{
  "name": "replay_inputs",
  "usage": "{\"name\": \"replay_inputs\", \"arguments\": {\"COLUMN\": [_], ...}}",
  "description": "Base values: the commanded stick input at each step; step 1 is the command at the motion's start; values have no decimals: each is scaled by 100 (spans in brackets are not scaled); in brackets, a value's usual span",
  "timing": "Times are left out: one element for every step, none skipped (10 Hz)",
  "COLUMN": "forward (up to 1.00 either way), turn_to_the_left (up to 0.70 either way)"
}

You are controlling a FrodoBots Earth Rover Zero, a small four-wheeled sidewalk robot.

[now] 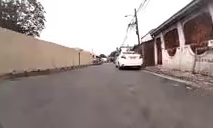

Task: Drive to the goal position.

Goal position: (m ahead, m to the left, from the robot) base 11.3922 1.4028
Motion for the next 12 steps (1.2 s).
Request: {"name": "replay_inputs", "arguments": {"forward": [100, 100, 100, 100, 100, 100, 100, 100, 100, 100, 100, 100], "turn_to_the_left": [0, 0, 0, 0, 0, 0, 0, 0, 0, 0, 0, 0]}}
